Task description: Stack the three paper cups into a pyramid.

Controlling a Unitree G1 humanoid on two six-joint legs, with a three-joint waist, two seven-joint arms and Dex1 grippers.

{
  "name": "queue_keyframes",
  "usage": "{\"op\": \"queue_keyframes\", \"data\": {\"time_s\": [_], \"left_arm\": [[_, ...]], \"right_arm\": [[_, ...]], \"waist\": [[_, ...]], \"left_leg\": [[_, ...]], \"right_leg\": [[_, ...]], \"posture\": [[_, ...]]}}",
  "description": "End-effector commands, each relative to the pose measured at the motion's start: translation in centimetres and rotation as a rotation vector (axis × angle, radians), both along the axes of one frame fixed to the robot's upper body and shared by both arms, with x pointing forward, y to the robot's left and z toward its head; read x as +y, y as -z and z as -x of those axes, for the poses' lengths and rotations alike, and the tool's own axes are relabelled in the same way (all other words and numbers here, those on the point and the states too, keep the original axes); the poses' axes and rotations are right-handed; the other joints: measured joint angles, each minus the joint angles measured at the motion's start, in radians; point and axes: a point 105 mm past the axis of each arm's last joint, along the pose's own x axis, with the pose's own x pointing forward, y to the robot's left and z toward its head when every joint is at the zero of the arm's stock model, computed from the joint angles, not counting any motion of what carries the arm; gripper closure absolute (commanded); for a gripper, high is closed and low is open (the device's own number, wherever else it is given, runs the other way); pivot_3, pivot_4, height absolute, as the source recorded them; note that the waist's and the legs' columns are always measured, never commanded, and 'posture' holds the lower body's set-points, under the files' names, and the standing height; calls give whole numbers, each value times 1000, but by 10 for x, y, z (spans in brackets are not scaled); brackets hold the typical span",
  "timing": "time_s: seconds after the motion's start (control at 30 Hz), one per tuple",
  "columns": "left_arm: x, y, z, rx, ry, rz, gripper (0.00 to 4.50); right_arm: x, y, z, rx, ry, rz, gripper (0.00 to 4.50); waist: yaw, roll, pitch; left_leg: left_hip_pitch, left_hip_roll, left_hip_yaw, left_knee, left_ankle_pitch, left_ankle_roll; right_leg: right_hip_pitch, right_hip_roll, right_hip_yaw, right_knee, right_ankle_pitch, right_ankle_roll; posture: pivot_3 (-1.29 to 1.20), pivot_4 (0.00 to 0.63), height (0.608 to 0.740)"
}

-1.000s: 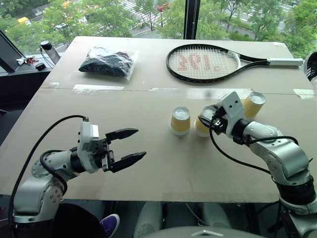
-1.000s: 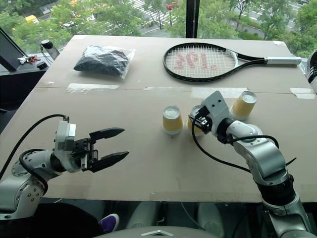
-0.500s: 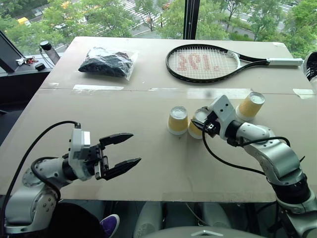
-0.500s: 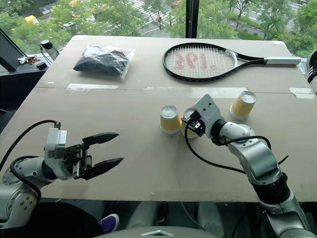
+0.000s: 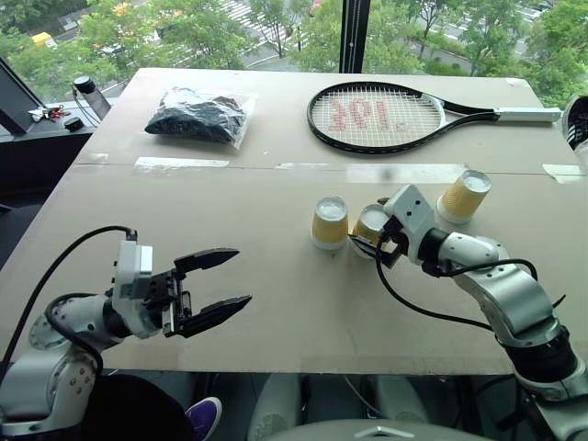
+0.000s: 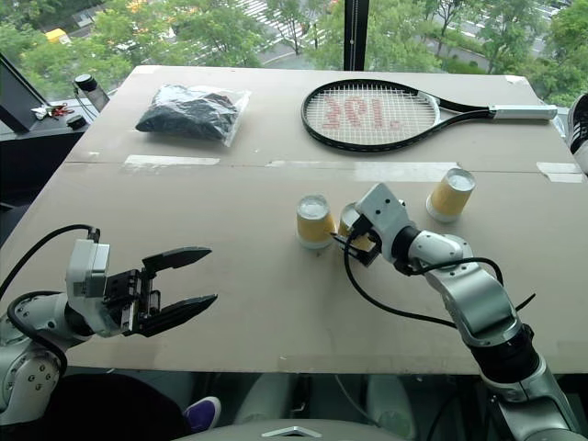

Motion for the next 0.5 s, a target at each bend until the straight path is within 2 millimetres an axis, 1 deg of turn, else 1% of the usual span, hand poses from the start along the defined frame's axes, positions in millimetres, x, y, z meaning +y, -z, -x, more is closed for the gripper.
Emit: {"op": "queue_keyframes", "data": {"time_s": [0.03, 0.13, 0.17, 0.2, 0.23, 0.33, 0.4, 0.47, 0.5], "left_arm": [[3, -8, 2, -43, -10, 15, 0], [1, -7, 0, -46, -7, 26, 0], [0, -7, -1, -47, -6, 28, 0], [-1, -7, -2, -50, -1, 33, 0], [-3, -7, -3, -53, 3, 37, 0], [-5, -9, -5, -61, 8, 44, 0], [-5, -10, -6, -65, 8, 48, 0], [-7, -12, -6, -72, 10, 52, 0], [-8, -13, -6, -74, 10, 54, 0]], "right_arm": [[-13, -49, 10, -144, -28, -104, 13], [-25, -75, 20, -186, -55, -187, 13], [-28, -79, 21, -195, -58, -202, 13], [-34, -83, 20, -192, -43, -234, 13], [-43, -86, 15, -191, -4, -251, 13], [-62, -89, 3, -194, 77, -260, 13], [-75, -87, -8, -207, 165, -236, 13], [-97, -77, -26, -208, 315, -172, 13], [-105, -71, -32, -198, 363, -146, 13]], "waist": [[0, 0, 0], [2, 0, 0], [2, 0, 0], [1, -1, 0], [1, -1, 0], [1, 0, 0], [0, 0, 0], [-1, 0, 0], [0, 0, 0]], "left_leg": [[0, 0, 0, 0, 0, 0], [0, 0, -1, 0, 0, 0], [0, 0, -1, 0, 0, 0], [0, 0, -1, 0, 0, 0], [1, 0, -1, 0, 0, 0], [1, 0, -1, 0, 0, 0], [1, 0, 0, 0, 0, 0], [1, 0, 0, 0, 0, 0], [1, 0, 0, 0, 0, 0]], "right_leg": [[0, 0, 0, 0, 0, 0], [0, 0, 0, 0, 0, 0], [1, 0, 0, 0, 0, 0], [1, 0, 0, 0, 0, 0], [1, 0, 0, 0, 0, 0], [1, 0, 0, 0, 0, 0], [1, 0, 0, 0, 0, 0], [1, 0, 0, 0, 0, 0], [1, 0, 0, 0, 0, 0]], "posture": [[0, 150, 740], [0, 150, 740], [0, 150, 740], [0, 150, 740], [0, 150, 740], [0, 150, 740], [0, 150, 740], [0, 150, 740], [0, 150, 740]]}}
